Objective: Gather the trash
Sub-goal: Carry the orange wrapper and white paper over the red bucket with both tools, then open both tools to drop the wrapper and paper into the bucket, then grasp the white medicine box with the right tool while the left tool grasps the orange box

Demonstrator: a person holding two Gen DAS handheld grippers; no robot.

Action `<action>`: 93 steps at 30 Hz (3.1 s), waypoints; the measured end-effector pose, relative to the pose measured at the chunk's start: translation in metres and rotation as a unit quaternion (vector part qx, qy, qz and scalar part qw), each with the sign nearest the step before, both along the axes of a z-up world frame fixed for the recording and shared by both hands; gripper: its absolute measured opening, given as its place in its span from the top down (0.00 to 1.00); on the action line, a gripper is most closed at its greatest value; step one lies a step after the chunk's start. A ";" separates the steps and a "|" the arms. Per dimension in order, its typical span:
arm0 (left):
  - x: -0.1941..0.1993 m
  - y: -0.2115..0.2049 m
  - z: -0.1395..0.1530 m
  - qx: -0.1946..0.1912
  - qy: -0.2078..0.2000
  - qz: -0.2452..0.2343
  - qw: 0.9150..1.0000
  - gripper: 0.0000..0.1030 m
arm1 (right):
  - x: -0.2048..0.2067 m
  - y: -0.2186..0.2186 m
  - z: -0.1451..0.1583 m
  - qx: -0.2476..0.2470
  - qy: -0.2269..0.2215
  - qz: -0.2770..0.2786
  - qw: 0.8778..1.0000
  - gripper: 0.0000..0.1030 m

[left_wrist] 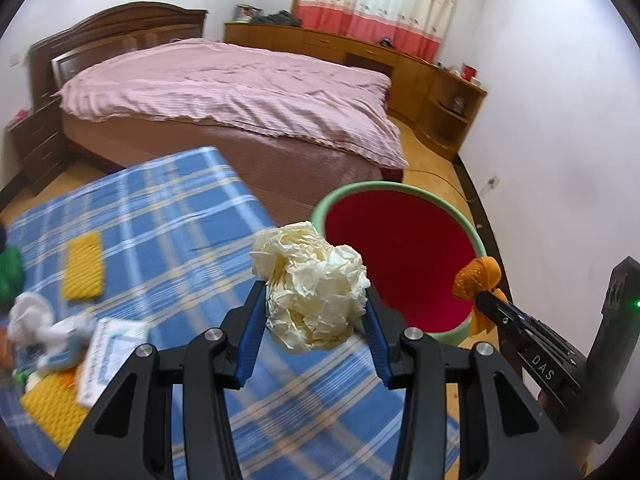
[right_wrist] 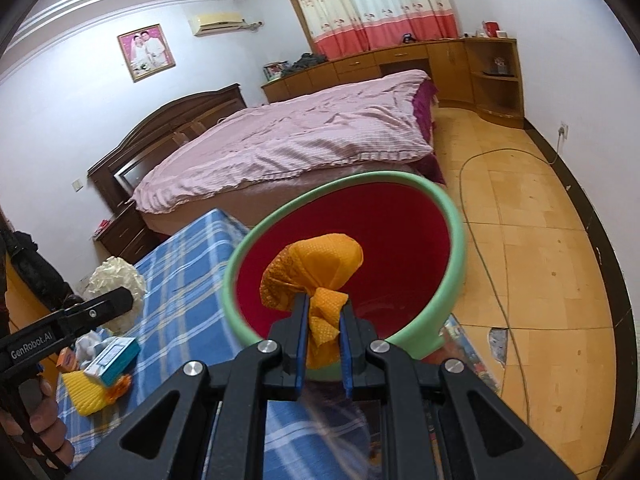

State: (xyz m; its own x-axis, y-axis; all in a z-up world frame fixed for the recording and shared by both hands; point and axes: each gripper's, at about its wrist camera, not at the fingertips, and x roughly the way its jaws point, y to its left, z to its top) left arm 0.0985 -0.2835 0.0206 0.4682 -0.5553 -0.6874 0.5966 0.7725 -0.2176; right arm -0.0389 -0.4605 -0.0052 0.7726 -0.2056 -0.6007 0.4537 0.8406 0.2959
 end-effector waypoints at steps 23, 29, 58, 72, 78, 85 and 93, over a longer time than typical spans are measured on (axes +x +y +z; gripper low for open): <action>0.030 -0.075 -0.048 0.010 0.033 -0.067 0.997 0.48 | 0.016 -0.045 -0.038 0.023 0.029 -0.029 0.999 0.84; 0.029 -0.077 -0.050 0.017 0.035 -0.064 0.997 0.44 | 0.016 -0.045 -0.040 0.024 0.027 -0.028 0.999 0.82; 0.005 0.028 0.001 -0.005 0.019 0.031 0.999 0.44 | 0.004 0.006 -0.007 0.037 -0.010 0.008 0.999 0.31; -0.001 0.122 0.017 -0.011 0.007 0.135 0.991 0.44 | 0.005 0.065 0.012 0.033 -0.015 0.051 0.998 0.22; 0.001 0.164 0.018 -0.005 0.007 0.177 0.984 0.44 | 0.011 0.090 0.017 0.026 -0.017 0.071 0.997 0.20; 0.008 0.219 0.015 0.006 0.000 0.233 0.972 0.44 | 0.026 0.122 0.020 0.029 -0.011 0.105 0.994 0.17; 0.027 0.276 -0.001 0.026 0.006 0.295 0.955 0.44 | 0.056 0.159 0.018 0.026 0.009 0.140 0.990 0.14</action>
State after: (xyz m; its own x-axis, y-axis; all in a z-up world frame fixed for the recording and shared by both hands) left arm 0.1256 -0.0078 0.0197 0.6802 -0.1631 -0.7147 0.0525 0.9833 -0.1745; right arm 0.0172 -0.3019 0.0123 0.7845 0.0465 -0.6184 0.2108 0.9178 0.3365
